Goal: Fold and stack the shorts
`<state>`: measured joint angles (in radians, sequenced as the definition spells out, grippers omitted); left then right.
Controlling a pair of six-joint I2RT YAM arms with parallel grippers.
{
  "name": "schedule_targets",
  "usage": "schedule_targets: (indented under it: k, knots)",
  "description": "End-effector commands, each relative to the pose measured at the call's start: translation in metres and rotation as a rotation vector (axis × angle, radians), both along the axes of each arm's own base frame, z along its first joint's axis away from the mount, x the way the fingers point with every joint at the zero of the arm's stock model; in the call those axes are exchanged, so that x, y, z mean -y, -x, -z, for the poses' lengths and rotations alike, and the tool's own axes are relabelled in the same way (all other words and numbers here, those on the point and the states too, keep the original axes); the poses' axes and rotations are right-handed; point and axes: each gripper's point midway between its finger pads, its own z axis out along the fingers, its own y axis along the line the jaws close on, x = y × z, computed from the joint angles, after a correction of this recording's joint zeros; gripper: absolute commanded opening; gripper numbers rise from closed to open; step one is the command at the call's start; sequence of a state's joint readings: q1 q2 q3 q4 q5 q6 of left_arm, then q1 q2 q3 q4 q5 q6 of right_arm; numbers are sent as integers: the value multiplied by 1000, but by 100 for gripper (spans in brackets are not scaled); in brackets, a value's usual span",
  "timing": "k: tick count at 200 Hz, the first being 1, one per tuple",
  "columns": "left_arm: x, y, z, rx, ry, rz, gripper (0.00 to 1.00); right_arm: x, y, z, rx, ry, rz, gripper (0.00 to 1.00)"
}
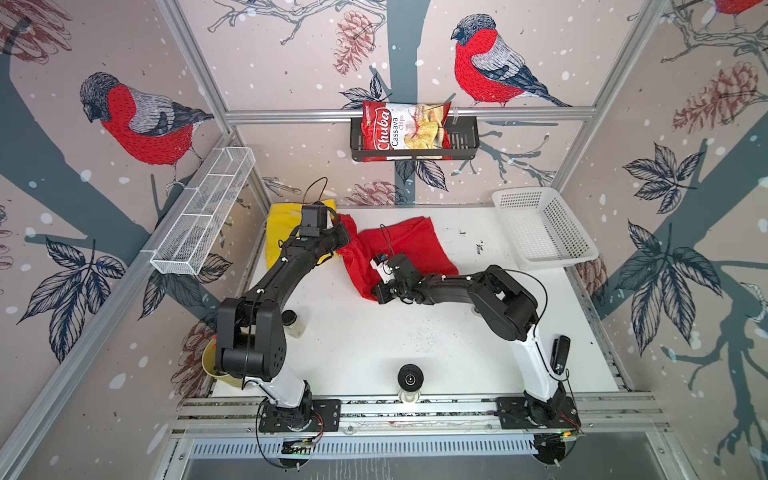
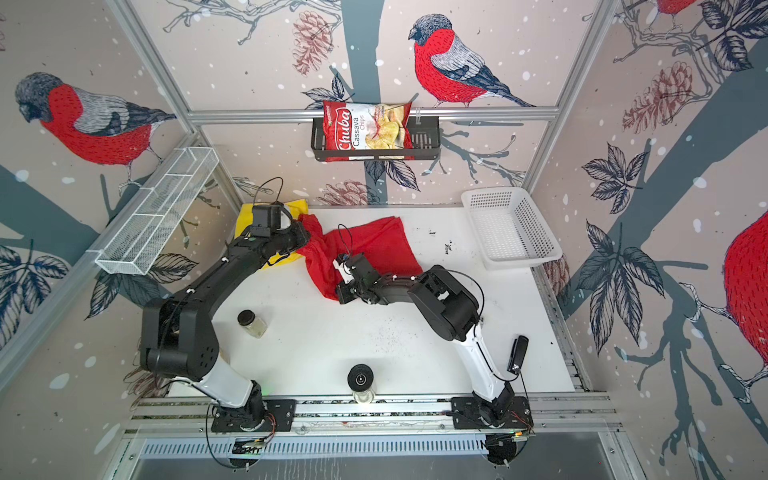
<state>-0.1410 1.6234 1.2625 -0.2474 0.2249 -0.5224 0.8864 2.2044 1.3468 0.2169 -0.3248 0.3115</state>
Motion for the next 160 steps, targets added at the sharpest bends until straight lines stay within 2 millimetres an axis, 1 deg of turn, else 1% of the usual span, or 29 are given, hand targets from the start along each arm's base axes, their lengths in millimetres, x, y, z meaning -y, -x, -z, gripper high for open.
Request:
schedule_targets:
  k: [1,18,25,43,52,62,77,87,101,118,130,139,160]
  knots:
    - [0,-1,-2,-3,-47,12,0,10,-9,-14,-2,-17,24,5]
    - [1,0,-3,-12,-64,22,0,30,-39,-42,12,-68,116,5]
    - [1,0,-2,-16,-76,28,0,41,-53,-55,22,-96,161,1]
    - [2,2,-6,-9,-113,41,0,60,-82,-86,37,-166,200,1]
    - [2,3,-7,-8,-139,35,0,69,-96,-94,52,-185,229,1]
    - [0,4,-9,-3,-160,26,0,76,-112,-99,60,-191,263,1]
    - [0,5,-14,8,-168,19,0,80,-133,-96,49,-187,286,1]
    - [0,5,-15,9,-168,20,0,78,-144,-91,48,-182,299,0]
    - [0,5,-14,1,-173,18,0,70,-157,-84,40,-160,316,0]
    - [0,4,-11,-14,-172,22,0,51,-165,-73,26,-114,319,0]
    - [3,4,-8,-27,-171,34,0,35,-163,-60,10,-92,299,0]
    - [4,3,-6,-32,-170,41,0,23,-157,-48,-12,-76,283,0]
    - [7,2,-9,-31,-160,48,0,2,-134,-20,-63,-55,240,0]
